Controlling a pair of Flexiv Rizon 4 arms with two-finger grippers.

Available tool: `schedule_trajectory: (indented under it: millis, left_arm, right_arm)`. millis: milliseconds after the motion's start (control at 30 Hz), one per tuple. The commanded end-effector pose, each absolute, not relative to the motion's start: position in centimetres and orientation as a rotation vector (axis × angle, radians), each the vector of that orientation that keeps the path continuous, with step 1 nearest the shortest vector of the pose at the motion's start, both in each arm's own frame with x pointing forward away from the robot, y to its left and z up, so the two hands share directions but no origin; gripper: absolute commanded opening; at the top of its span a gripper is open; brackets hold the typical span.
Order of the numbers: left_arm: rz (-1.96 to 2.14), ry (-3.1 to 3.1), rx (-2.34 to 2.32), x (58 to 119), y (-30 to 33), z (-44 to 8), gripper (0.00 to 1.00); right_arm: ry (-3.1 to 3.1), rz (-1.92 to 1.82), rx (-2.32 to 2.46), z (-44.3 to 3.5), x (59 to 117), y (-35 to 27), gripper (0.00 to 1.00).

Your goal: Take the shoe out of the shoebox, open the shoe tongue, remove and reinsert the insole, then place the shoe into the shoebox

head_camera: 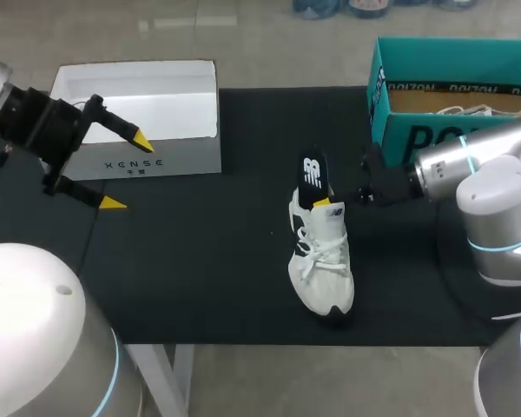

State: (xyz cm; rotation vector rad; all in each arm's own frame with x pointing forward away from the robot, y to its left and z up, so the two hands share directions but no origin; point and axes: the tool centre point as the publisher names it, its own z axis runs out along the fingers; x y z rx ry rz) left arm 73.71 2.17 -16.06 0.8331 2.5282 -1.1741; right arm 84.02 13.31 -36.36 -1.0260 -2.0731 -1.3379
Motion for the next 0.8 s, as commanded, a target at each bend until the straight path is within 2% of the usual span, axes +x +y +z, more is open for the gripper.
schedule_trajectory:
  millis: [33, 67, 100, 133, 200, 267, 367, 433, 533, 600, 667, 700, 800]
  left_arm:
    - [-1.171, 2.532, 0.835, 73.7, 2.2, -16.0, 1.0]
    - [-1.171, 2.532, 0.835, 73.7, 2.2, -16.0, 1.0]
    - [-1.171, 2.532, 0.835, 73.7, 2.2, -16.0, 1.0]
    - [-1.171, 2.532, 0.835, 73.7, 2.2, -16.0, 1.0]
    - [-1.171, 2.532, 0.835, 73.7, 2.2, -16.0, 1.0]
    - [-1.171, 2.532, 0.835, 73.7, 2.2, -16.0, 1.0]
    - [-1.171, 2.532, 0.835, 73.7, 2.2, -16.0, 1.0]
    - [-1.171, 2.532, 0.835, 73.7, 2.2, -16.0, 1.0]
    - [-1.171, 2.532, 0.835, 73.7, 2.2, -16.0, 1.0]
    - [-1.171, 2.532, 0.835, 73.7, 2.2, -16.0, 1.0]
    - [-1.171, 2.532, 0.835, 73.7, 2.2, -16.0, 1.0]
    - [-1.171, 2.532, 0.835, 73.7, 2.2, -16.0, 1.0]
    - [-1.171, 2.532, 0.835, 73.7, 2.2, -16.0, 1.0]
  right_arm:
    - [-2.083, -1.336, -1.04, -36.3, 84.3, 13.7, 0.0]
    - [-2.088, -1.34, -1.042, -36.1, 84.5, 13.8, 0.07]
    - [-2.093, -1.342, -1.044, -36.0, 84.8, 13.8, 0.25]
    - [-2.099, -1.344, -1.041, -35.8, 85.0, 13.9, 0.35]
    - [-2.109, -1.351, -1.042, -35.4, 85.4, 13.9, 0.45]
    - [-2.119, -1.362, -1.04, -35.0, 85.9, 13.9, 0.6]
    - [-2.13, -1.379, -1.037, -34.5, 86.6, 13.9, 0.58]
    - [-2.137, -1.389, -1.041, -34.3, 87.3, 13.8, 0.5]
    - [-2.147, -1.398, -1.046, -34.1, 87.8, 13.7, 0.47]
    - [-2.152, -1.403, -1.051, -34.1, 88.0, 13.6, 0.39]
    - [-2.153, -1.414, -1.057, -34.0, 88.2, 13.5, 0.22]
    - [-2.149, -1.418, -1.058, -34.0, 88.3, 13.4, 0.0]
    - [-2.141, -1.424, -1.066, -34.1, 88.3, 13.2, 0.0]
